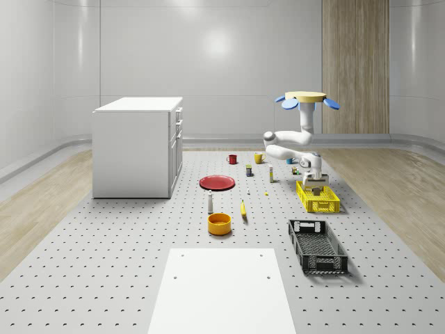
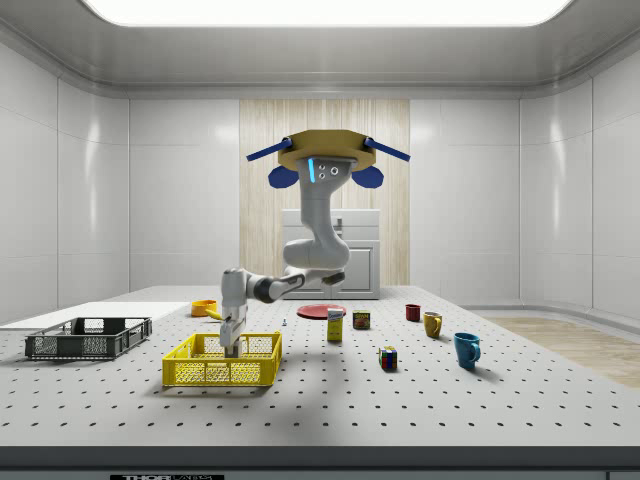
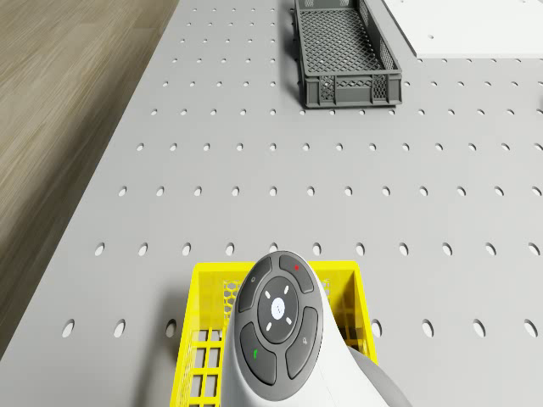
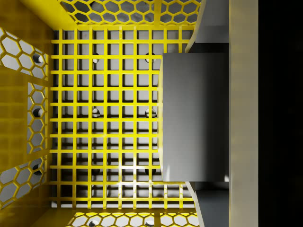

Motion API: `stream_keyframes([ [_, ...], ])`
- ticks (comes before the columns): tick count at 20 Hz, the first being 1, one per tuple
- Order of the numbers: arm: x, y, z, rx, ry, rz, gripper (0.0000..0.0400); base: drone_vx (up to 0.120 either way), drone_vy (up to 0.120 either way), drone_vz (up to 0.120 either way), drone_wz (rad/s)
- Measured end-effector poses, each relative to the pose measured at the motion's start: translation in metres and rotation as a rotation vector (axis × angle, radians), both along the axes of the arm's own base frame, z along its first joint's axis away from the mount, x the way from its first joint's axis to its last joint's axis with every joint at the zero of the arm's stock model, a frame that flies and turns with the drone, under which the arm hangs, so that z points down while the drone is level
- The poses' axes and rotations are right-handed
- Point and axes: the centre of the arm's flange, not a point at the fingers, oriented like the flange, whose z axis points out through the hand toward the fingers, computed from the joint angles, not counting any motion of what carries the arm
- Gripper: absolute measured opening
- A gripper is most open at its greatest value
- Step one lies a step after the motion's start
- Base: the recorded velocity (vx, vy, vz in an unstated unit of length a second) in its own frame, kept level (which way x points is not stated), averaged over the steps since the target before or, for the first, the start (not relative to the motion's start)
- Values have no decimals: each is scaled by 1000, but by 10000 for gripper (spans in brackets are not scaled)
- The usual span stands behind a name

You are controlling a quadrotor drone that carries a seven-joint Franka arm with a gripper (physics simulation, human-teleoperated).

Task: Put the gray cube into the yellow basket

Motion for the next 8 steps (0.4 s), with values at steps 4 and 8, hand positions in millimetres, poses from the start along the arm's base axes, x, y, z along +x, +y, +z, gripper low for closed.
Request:
stream_keyframes([
  [4,0,0,-1,0,0,0,357,0,0,0,0],
  [8,0,0,-10,0,0,0,384,0,0,0,0],
])
